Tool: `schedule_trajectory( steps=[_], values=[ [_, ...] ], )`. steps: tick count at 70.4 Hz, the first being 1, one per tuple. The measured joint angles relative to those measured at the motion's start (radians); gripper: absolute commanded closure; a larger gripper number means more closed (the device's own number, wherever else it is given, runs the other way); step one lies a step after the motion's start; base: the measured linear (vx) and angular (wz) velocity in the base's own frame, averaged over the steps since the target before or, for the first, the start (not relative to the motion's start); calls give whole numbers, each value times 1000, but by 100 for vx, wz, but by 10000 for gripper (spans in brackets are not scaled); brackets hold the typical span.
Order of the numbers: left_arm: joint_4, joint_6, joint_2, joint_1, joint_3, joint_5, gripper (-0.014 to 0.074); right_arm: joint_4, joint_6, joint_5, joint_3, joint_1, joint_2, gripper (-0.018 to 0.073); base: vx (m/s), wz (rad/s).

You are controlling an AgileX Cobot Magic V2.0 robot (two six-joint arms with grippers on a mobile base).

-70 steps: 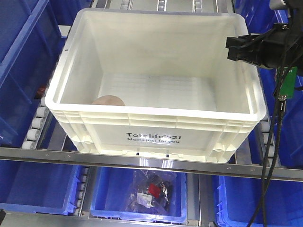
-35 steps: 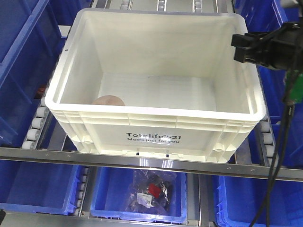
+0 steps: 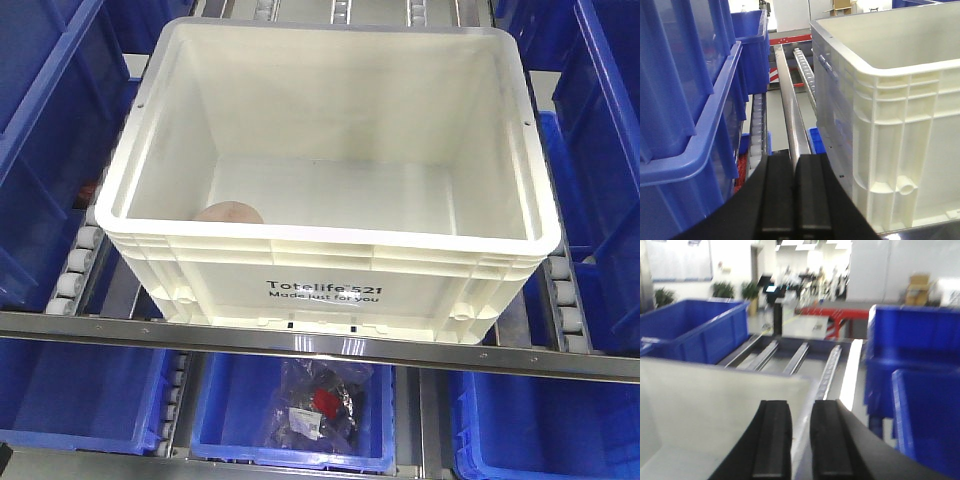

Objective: Place moving items into box and shelve

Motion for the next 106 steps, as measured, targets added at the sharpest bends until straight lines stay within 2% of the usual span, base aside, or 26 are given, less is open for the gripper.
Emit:
schedule_trajectory(
  steps=[8,9,13,17,26,29,37,43,51,56,62,76,88,106],
  values=[
    [0,0,0,0,0,0,604,-270,232,-4,64,0,-127,512,0,0],
    [0,0,0,0,0,0,604,-340,299,-2,80,0,-152,525,0,0],
    [0,0,0,0,0,0,604,-476,433,3,116,-2,-196,575,0,0],
    [0,0,0,0,0,0,604,-616,590,23,151,-16,-245,571,0,0],
    [0,0,0,0,0,0,603,-790,806,106,226,-104,-334,571,0,0],
    [0,0,0,0,0,0,603,-818,850,139,246,-139,-367,571,0,0],
    [0,0,0,0,0,0,603,-848,890,179,296,-198,-463,569,0,0],
    [0,0,0,0,0,-2,604,-887,944,180,340,-206,-502,568,0,0],
    [0,0,-1,0,0,-5,603,-964,1069,178,410,-206,-506,568,0,0],
    [0,0,-1,0,0,-5,603,-1013,1100,150,466,-206,-506,568,0,0],
    [0,0,-1,0,0,-6,603,-1043,1115,71,539,-206,-506,566,0,0],
    [0,0,-1,0,0,-6,602,-1043,1115,63,542,-206,-506,565,0,0],
    [0,0,-1,0,0,-6,602,-1043,1115,-6,542,-206,-506,564,0,0],
    [0,0,-1,0,0,-6,602,-1031,1115,-10,542,-206,-506,562,0,0]
  ],
)
